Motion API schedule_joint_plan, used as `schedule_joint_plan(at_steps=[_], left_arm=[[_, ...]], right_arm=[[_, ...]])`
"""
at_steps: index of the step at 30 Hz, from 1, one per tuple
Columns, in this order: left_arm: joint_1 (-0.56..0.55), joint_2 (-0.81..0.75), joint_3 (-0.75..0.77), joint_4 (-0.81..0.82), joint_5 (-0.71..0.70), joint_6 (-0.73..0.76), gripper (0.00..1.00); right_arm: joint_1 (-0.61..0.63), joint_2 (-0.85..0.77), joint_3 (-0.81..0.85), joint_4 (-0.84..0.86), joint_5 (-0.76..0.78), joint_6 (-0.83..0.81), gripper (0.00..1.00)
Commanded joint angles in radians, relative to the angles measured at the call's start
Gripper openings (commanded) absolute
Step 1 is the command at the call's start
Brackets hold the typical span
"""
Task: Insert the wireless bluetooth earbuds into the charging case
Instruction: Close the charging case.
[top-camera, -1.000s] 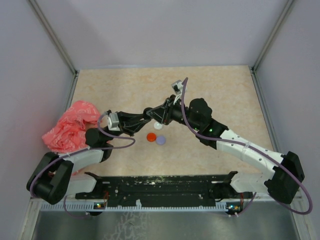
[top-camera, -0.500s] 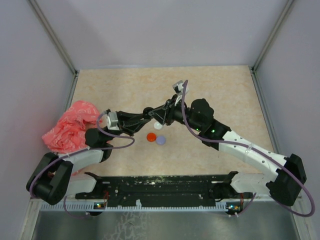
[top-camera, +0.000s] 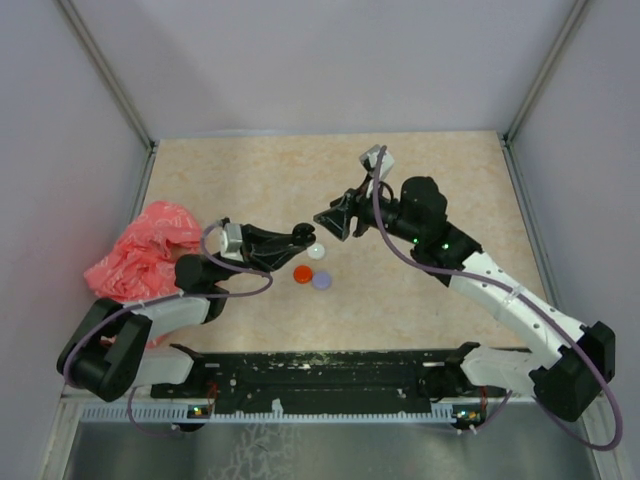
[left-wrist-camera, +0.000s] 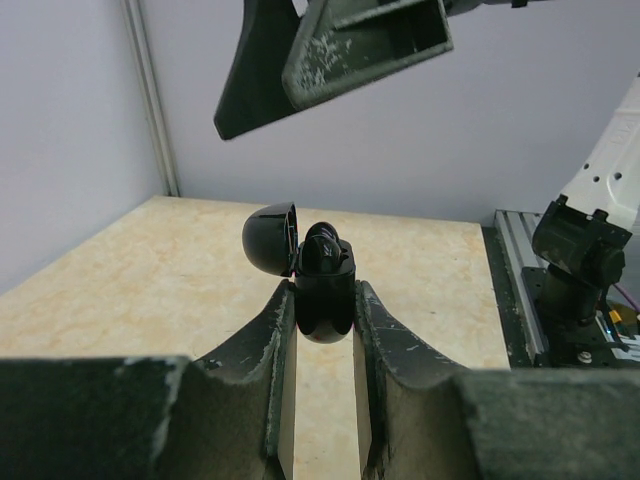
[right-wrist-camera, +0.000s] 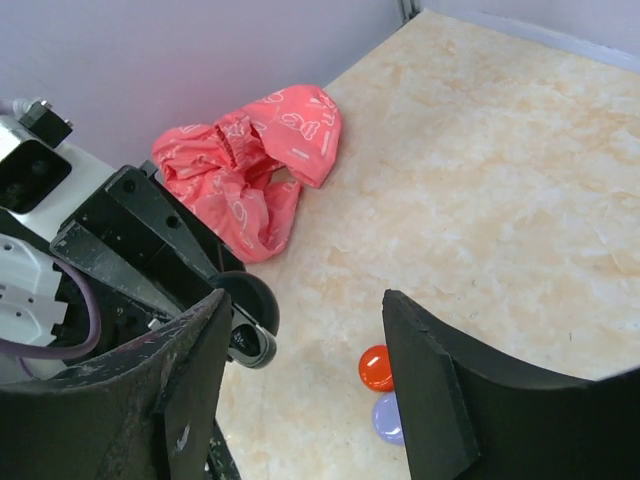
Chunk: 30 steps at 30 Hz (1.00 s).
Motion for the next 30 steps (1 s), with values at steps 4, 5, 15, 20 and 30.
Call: schedule_joint_plan(at_steps=[4, 5, 15, 20, 30], left_arm=[[-0.005, 0.016, 0.035, 0.267, 0.078, -0.062, 0.0], [-0.005, 0.016, 0.037, 0.267, 0.08, -0.063, 0.0], [-0.004, 0.022, 0.051, 0.267, 0.096, -0.082, 0.0], [-0.005, 0.036, 0.051, 0.267, 0.081, -0.091, 0.0], [-0.004, 0.069, 0.036, 0.268, 0.022, -0.119, 0.0]], right_arm=[[-0.079, 0.051, 0.077, 0.002, -0.344, 0.021, 0.65], [-0.081, 0.068, 0.077, 0.016, -0.38, 0.034, 0.66], [-0.083, 0.174, 0.054, 0.156, -0.596, 0.151, 0.66], [-0.083, 0.173, 0.047, 0.201, -0.669, 0.159, 0.65], [-0.093, 0.082, 0.028, 0.151, -0.647, 0.06, 0.63]])
